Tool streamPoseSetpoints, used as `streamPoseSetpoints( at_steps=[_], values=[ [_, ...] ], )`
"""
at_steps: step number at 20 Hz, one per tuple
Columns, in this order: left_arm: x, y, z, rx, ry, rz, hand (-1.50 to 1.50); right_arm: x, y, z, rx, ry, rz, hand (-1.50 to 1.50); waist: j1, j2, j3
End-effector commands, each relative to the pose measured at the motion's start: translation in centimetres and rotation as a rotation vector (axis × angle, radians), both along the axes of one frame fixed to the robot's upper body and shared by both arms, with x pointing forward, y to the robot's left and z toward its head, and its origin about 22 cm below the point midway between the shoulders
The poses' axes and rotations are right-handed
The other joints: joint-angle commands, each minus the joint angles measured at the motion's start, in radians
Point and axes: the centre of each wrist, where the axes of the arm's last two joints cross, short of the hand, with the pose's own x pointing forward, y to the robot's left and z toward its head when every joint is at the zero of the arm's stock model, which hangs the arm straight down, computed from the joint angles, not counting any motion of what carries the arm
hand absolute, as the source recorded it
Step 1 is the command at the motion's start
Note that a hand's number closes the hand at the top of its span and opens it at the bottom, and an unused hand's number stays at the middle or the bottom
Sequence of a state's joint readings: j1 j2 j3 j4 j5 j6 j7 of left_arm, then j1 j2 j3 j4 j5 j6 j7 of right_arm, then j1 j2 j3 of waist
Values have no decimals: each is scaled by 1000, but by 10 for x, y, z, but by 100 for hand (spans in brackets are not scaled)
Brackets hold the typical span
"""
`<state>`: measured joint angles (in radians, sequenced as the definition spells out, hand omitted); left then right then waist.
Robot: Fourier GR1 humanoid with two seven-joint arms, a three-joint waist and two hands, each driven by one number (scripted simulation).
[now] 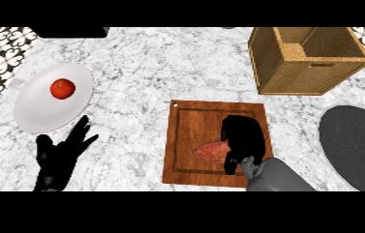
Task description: Pick the sweet potato from the cutting board and place it in the basket
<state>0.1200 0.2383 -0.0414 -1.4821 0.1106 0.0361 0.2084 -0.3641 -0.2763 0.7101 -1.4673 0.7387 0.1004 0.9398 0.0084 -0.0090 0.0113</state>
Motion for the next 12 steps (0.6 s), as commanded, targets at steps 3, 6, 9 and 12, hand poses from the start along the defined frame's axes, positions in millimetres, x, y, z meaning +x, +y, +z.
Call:
streamPoseSetpoints(
  at_steps=[3, 6, 9, 12],
  values=[
    [3, -5, -23, -4, 132, 18, 0, -15, 95, 18, -55, -102, 219, 150, 9, 14, -13],
    [-1, -1, -21, 1, 139, 14, 0, -11, 94, 32, 63, -214, 184, 150, -4, 10, -11],
    [-10, -1, -17, 3, 117, 29, 0, -4, 82, 85, 501, -353, 50, 150, -8, 8, -7],
    [-22, 4, -23, -3, 145, 29, 0, -5, 71, 122, 684, -535, 6, 150, -14, 2, -9]
  ],
)
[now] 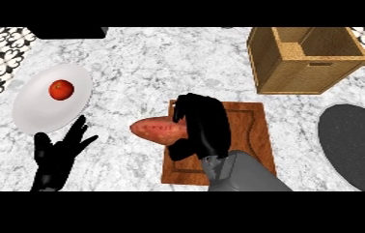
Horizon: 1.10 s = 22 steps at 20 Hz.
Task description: Pick the sweet potato from the cutting board and place it in the basket
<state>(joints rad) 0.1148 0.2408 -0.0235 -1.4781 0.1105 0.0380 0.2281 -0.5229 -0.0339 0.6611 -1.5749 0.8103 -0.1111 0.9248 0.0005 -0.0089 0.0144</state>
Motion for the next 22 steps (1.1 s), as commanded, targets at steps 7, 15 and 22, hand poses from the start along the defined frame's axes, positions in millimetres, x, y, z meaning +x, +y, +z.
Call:
streamPoseSetpoints(
  at_steps=[7, 15, 22],
  values=[
    [-11, -5, -22, -22, 127, 23, 0, 1, -38, 116, 351, -305, -188, 150, -13, 5, -15],
    [-17, 10, -23, -10, 136, 17, 0, 26, -103, 186, 330, -392, -341, 150, -7, 9, -15],
    [-4, 3, -2, 8, 120, -10, 0, 66, -141, 208, 325, -351, -416, 150, 4, 10, -14]
  ],
)
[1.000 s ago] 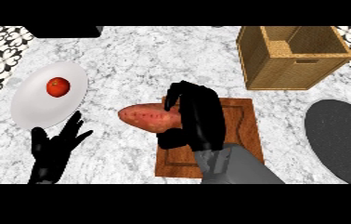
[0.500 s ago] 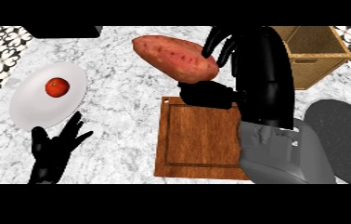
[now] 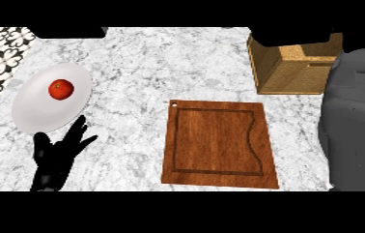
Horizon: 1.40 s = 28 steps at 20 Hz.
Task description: Pick the sweet potato from the cutting board and place it in the basket
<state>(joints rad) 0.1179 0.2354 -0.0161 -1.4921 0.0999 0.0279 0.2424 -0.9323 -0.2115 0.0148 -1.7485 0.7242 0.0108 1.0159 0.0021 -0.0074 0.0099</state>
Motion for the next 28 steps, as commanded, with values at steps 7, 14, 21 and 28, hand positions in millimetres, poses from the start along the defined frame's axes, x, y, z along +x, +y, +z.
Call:
streamPoseSetpoints(
  at_steps=[7, 14, 21, 28],
  values=[
    [-10, 9, -14, 11, 106, 21, 0, 56, -62, -8, -40, 71, -84, 150, 11, 11, -10],
    [-4, -11, -32, 14, 119, -7, 0, 89, -86, -26, -3, 94, -77, 150, 12, 16, -10],
    [-5, -3, -14, 0, 112, -7, 0, 108, -125, -79, 204, 87, -87, 150, 18, 16, -9],
    [-11, 2, -19, -19, 118, -5, 0, 115, -129, -114, 188, 108, -56, 150, 10, 11, -10]
  ],
)
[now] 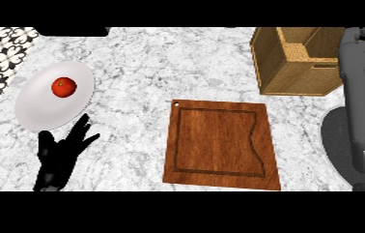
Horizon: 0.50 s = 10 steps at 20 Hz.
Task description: Pick the sweet potato from the cutting board and place it in the basket
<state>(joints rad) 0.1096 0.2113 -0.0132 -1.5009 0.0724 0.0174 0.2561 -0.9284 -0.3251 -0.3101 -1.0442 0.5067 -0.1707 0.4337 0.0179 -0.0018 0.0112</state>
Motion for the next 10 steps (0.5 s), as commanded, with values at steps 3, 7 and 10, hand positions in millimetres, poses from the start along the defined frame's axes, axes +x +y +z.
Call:
streamPoseSetpoints(
  at_steps=[3, 7, 10],
  values=[
    [-11, 6, -15, -17, 115, 11, 0, 0, -45, -27, -139, 85, -168, 150, -2, 12, -12],
    [-12, 1, -17, -10, 122, 11, 0, 4, -58, -26, -224, 147, -134, 150, -3, 8, -11],
    [-7, -3, -24, -10, 126, 13, 0, 5, -51, -37, -286, 120, -82, -150, -7, 7, -11]
  ],
)
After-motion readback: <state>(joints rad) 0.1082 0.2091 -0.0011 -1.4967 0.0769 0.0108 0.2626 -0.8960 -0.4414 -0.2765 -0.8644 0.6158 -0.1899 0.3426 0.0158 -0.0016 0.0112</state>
